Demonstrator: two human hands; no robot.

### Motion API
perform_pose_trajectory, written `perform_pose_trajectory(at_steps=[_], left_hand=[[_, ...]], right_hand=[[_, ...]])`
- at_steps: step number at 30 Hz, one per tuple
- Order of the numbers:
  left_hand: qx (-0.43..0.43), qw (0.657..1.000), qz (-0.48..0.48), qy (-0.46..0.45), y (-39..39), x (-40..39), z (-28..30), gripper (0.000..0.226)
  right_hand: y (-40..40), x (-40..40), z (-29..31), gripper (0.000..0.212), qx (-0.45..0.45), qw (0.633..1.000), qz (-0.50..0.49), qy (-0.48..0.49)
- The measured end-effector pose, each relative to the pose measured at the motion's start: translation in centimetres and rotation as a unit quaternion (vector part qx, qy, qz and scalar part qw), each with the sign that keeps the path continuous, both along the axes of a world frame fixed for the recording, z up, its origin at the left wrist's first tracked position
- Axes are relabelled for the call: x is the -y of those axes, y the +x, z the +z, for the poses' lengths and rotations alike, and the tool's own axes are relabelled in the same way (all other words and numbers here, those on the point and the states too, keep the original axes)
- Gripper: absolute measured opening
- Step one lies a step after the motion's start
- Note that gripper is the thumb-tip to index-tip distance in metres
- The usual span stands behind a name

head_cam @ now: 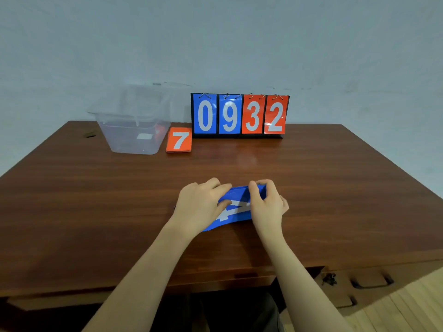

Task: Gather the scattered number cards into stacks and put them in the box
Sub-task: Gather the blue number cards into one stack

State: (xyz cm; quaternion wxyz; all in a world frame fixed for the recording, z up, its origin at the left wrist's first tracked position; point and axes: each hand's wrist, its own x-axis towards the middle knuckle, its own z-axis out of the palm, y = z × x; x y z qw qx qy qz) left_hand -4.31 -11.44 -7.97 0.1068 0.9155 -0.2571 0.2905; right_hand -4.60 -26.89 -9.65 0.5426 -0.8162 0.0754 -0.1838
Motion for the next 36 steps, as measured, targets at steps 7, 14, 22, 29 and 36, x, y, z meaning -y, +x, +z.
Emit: perform_pose_trajectory(at_steps=[7, 14, 22, 29, 36], left_hand=[[0.071, 0.997, 0.016, 0.024, -0.1, -0.3, -1.9, 0.033], [-0.081, 0.962, 0.18, -0.187, -2.6, -1.7, -3.3, 0.053], [-0.164, 0.776, 0.172, -0.584, -2.0, 0.8, -1.6, 0.021], [-0.171, 0.756, 0.167, -0.61, -1.5, 1.3, -1.6, 0.023], [-0.192, 0.73, 0.188, -0.629, -0.6, 1.2, -2.6, 0.02]], right_hand=[[-0.7, -0.6, -1.1, 0.021, 0.048, 0.996, 0.01, 0.071], [-0.7, -1.3, -1.4, 0.02, 0.041, 0.994, -0.025, 0.099], [-1.0, -2.5, -1.5, 0.025, 0.068, 0.99, -0.026, 0.125], [-1.1, -2.7, -0.9, 0.019, 0.086, 0.988, -0.013, 0.131], [-0.5, -3.1, -1.2, 0.013, 0.053, 0.991, -0.022, 0.122]])
